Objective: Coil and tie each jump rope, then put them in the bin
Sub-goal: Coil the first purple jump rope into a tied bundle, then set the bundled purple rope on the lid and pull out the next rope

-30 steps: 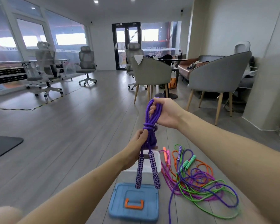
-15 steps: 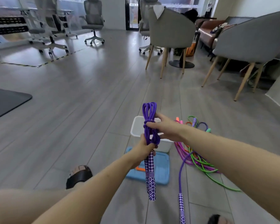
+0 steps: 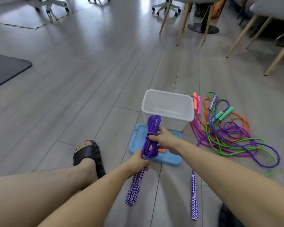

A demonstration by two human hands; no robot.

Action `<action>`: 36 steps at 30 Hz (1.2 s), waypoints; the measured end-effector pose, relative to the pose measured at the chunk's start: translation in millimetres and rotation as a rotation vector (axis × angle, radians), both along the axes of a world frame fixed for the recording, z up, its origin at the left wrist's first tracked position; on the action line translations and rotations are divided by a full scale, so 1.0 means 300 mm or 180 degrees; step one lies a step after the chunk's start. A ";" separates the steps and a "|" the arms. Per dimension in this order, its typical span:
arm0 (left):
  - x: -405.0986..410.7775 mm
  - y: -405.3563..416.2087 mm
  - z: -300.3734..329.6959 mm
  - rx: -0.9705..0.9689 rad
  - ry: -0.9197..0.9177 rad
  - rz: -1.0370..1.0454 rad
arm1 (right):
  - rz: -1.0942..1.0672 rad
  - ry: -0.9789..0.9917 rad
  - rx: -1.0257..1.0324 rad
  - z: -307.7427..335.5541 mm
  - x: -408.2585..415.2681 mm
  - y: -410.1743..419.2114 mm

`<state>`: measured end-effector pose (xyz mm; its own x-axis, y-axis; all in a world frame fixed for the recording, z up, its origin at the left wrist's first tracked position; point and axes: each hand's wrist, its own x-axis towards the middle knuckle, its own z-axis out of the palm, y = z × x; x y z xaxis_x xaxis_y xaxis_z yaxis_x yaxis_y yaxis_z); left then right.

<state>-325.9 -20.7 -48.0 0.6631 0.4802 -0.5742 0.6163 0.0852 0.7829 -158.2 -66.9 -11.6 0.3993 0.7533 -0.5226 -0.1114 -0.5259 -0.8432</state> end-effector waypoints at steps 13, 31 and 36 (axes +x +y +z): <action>-0.009 0.072 -0.328 -0.0201 0.0412 0.0751 | -0.0194 -0.0669 -0.0510 -0.411 0.045 0.105; 0.142 0.106 -0.195 0.0476 0.0176 0.0836 | -0.0644 -0.0916 -0.0100 -0.305 0.120 -0.064; 0.337 0.009 -0.165 0.0563 0.0005 0.0647 | -0.1030 -0.1369 -0.0104 -0.301 0.217 -0.223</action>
<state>-224.8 -17.9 -97.4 0.5420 0.6963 -0.4706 0.6018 0.0692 0.7956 -93.2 -133.8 -101.9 0.7914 0.5424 -0.2819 0.0796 -0.5486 -0.8323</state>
